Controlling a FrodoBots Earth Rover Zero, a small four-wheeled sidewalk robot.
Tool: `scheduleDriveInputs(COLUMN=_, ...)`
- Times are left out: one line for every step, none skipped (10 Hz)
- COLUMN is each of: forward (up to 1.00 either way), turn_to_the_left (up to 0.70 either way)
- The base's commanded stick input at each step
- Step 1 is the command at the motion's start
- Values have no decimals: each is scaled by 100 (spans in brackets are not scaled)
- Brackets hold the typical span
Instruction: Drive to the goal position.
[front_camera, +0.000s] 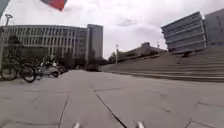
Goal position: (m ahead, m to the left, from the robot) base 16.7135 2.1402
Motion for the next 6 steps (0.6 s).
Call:
scheduleDriveInputs(forward=70, turn_to_the_left=14)
scheduleDriveInputs(forward=70, turn_to_the_left=14)
scheduleDriveInputs(forward=70, turn_to_the_left=14)
scheduleDriveInputs(forward=70, turn_to_the_left=14)
scheduleDriveInputs(forward=70, turn_to_the_left=14)
scheduleDriveInputs(forward=70, turn_to_the_left=14)
